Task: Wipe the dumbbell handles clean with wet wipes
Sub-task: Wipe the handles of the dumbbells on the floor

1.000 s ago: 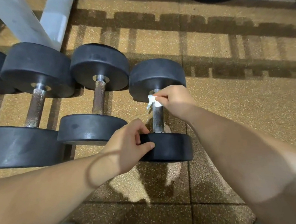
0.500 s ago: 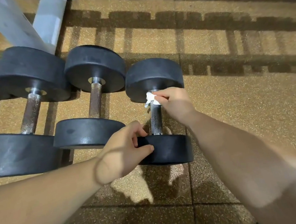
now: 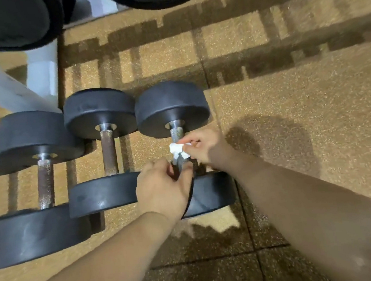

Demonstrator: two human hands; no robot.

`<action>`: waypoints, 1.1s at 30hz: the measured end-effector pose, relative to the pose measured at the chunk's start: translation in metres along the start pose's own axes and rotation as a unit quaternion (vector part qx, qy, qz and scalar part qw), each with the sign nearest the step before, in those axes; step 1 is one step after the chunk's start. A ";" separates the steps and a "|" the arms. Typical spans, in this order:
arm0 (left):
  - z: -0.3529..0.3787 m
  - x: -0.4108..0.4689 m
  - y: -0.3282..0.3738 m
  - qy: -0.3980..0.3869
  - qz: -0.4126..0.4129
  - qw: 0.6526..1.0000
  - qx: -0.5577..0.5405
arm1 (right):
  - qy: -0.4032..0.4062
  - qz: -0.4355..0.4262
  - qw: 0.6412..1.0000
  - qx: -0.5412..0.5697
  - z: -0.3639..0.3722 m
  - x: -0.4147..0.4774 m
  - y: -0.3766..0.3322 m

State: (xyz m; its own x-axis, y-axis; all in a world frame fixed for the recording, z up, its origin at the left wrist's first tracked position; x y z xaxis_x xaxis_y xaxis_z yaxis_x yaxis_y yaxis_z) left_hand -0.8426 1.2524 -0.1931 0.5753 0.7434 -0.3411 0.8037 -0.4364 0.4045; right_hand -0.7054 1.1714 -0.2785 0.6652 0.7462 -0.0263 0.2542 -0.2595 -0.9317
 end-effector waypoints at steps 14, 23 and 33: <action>0.011 0.006 -0.014 0.004 0.006 0.999 -0.052 | -0.057 0.017 0.998 0.008 -0.016 0.012 0.004; 0.012 0.007 -0.020 -0.005 0.016 0.996 -0.083 | 0.029 0.082 0.986 0.141 -0.010 0.027 0.005; 0.013 0.007 -0.018 0.005 0.016 0.995 -0.100 | -0.062 0.101 0.980 0.157 -0.006 0.012 0.022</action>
State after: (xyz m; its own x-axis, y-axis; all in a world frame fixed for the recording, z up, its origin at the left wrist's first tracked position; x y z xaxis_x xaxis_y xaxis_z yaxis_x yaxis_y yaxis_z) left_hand -0.8510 1.2585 -0.2141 0.5983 0.7360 -0.3167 0.7377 -0.3517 0.5763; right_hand -0.6874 1.1711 -0.2975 0.5849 0.7723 -0.2479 -0.1156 -0.2232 -0.9679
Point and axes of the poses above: each hand's wrist, its own x-axis towards the middle knuckle, its own z-axis out of the palm, y = z × x, the point moved 2 cm from there along x, towards the middle knuckle, and after that the axes turned 14 degrees about -z, right-handed, at the moved point
